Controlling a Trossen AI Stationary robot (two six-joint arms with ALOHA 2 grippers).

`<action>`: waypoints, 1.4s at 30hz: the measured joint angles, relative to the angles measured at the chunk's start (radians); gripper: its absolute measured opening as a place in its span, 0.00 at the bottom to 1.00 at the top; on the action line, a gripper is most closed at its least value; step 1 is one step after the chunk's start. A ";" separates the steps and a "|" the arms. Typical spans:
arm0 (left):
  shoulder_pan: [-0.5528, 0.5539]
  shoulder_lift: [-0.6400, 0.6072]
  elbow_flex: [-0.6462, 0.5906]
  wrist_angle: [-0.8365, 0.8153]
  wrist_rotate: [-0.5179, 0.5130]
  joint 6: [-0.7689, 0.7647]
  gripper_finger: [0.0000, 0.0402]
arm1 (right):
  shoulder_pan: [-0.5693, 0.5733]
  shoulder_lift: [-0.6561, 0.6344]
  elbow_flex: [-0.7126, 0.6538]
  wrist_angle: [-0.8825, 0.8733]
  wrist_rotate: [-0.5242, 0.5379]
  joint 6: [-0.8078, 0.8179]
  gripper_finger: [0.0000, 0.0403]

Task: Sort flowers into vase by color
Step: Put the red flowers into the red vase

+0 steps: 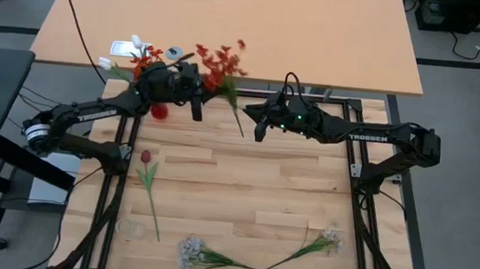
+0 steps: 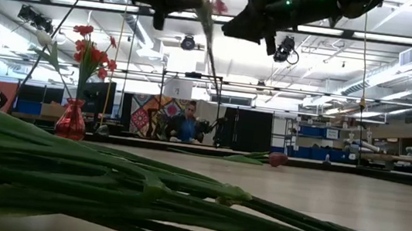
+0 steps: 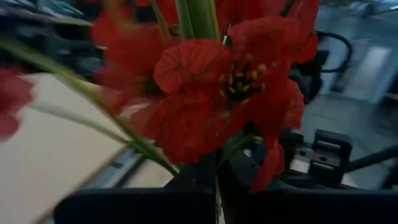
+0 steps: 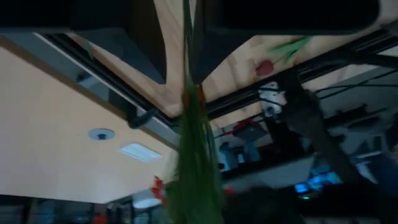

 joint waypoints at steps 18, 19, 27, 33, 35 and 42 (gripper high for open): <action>0.260 -0.582 0.000 -0.758 -0.312 0.265 0.00 | -0.040 -0.002 0.000 -0.103 0.053 0.047 0.28; 0.270 -0.603 0.000 -0.767 -0.339 0.266 0.00 | -0.047 -0.002 0.000 -0.103 0.050 0.043 0.28; 0.324 -0.729 -0.010 -0.821 -0.544 0.282 0.00 | -0.090 -0.002 0.000 -0.103 0.024 0.028 0.28; 0.326 -0.790 -0.141 -0.734 -0.610 0.223 0.00 | -0.109 -0.002 0.000 -0.105 -0.018 0.006 0.28; 0.326 -0.804 -0.190 -0.649 -0.639 0.220 0.00 | -0.113 -0.002 0.000 -0.105 -0.023 0.003 0.28; 0.326 -0.811 -0.272 -0.554 -0.686 0.239 0.00 | -0.122 -0.002 0.000 -0.118 -0.052 0.003 0.28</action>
